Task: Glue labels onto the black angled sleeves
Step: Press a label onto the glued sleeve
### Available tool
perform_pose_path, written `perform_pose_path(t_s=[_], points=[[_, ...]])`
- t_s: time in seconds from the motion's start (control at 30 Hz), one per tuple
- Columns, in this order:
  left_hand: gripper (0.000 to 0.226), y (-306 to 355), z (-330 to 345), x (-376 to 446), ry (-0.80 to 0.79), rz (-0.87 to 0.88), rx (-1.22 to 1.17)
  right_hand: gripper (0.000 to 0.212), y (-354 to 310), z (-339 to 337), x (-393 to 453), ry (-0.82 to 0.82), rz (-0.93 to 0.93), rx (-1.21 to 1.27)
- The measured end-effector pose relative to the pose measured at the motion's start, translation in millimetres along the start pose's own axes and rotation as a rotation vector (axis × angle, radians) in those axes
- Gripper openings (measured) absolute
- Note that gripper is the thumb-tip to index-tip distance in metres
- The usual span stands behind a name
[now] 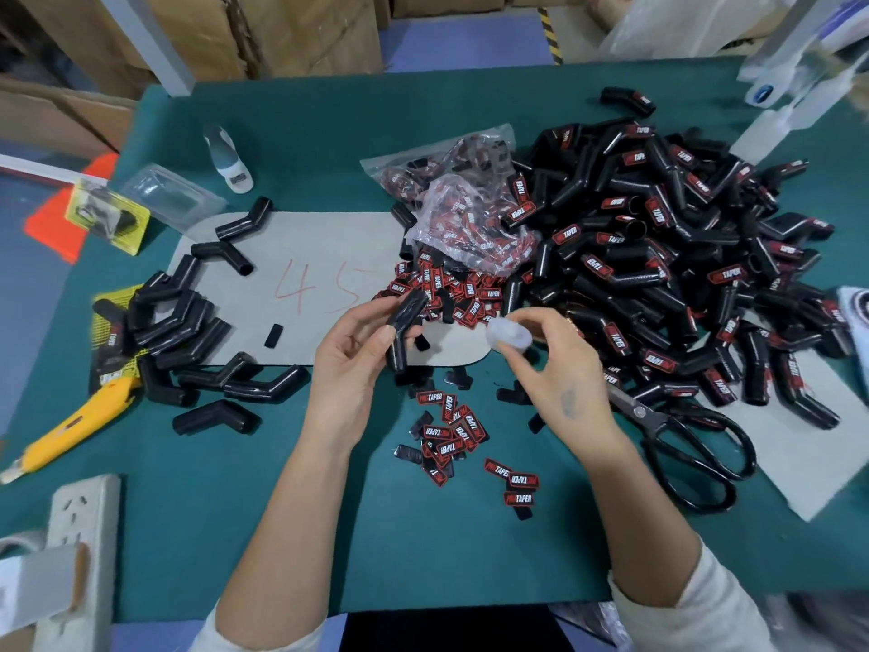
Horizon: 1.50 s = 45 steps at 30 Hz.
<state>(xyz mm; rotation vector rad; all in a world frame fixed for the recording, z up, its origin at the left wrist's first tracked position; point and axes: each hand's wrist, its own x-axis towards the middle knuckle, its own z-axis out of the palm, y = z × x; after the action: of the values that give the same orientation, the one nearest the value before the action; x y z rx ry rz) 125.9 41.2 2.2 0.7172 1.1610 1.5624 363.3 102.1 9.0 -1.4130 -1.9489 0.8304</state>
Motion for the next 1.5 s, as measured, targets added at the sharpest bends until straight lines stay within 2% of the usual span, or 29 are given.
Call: perform_pose_path(t_s=[0.2, 0.43, 0.5, 0.57, 0.6, 0.63, 0.73, 0.8, 1.13, 1.3, 1.4, 1.5], points=[[0.026, 0, 2, 0, 0.003, -0.009, 0.080, 0.022, 4, -3, -1, 0.077, -0.038, -0.209], [0.041, -2, 0, 0, 0.035, -0.016, 0.199, 0.056, 3, -8, 0, 0.053, -0.033, -0.227], [0.038, -2, 1, -2, 0.038, -0.004, 0.225, 0.055, -4, -14, -4, 0.181, -0.109, -0.180], [0.036, -3, 2, -2, 0.031, 0.016, 0.255, 0.031, -13, -14, -11, 0.382, -0.357, -0.148], [0.038, -3, 3, -1, 0.033, 0.026, 0.276, 0.018, -17, -10, -16, 0.373, -0.458, -0.119], [0.041, -3, 4, -1, 0.041, 0.040, 0.301, 0.011, -21, -4, -20, 0.266, -0.509, -0.097], [0.034, -4, 5, -2, 0.067, 0.070, 0.358, 0.013, -24, 16, -26, -0.203, -0.455, -0.209], [0.030, -4, 5, -3, 0.059, 0.076, 0.358, 0.018, -19, 23, -24, -0.334, -0.437, -0.299], [0.030, -5, 1, -3, 0.003, 0.100, 0.288, 0.022, -13, 32, -16, -0.392, -0.502, -0.347], [0.041, -9, -1, -1, -0.005, 0.095, 0.305, 0.024, -12, 32, -15, -0.398, -0.490, -0.349], [0.041, -9, -1, -2, -0.004, 0.098, 0.283, 0.016, -13, 28, -16, -0.403, -0.475, -0.330], [0.032, -4, 4, -2, 0.004, 0.115, 0.226, 0.008, -14, 24, -14, -0.418, -0.402, -0.285]])
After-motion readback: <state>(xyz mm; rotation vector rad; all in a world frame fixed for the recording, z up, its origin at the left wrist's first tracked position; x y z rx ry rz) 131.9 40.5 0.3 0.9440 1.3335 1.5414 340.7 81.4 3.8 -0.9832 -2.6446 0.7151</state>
